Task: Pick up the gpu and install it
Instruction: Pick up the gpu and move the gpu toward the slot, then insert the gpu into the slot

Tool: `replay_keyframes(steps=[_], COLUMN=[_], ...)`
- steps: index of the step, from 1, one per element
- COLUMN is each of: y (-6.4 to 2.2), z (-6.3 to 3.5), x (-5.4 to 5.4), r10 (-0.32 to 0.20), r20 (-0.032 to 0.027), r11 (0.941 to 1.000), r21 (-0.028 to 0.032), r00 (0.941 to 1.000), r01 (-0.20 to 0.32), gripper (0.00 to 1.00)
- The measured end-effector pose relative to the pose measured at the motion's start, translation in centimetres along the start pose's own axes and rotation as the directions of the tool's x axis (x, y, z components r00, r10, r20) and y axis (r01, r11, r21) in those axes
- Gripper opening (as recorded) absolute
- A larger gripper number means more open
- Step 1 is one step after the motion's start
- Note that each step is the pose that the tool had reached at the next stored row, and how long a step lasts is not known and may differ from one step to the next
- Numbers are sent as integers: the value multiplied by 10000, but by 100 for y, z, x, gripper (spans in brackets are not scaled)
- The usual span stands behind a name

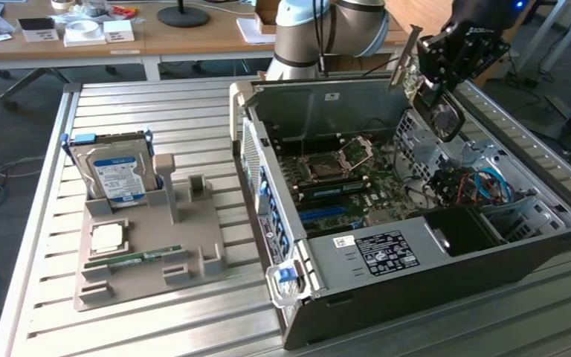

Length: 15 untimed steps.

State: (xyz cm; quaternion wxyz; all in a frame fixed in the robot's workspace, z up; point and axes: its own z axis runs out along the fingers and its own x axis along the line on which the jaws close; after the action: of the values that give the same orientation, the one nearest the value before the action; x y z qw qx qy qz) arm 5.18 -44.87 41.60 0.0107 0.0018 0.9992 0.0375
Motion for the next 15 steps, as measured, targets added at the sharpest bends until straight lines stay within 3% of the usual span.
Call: replay_keyframes(steps=[15], y=[-1], z=[0], x=[-2], r10=[0], r20=[1], r11=[10000], r21=[0], r00=[10000], r01=[0], gripper=[27])
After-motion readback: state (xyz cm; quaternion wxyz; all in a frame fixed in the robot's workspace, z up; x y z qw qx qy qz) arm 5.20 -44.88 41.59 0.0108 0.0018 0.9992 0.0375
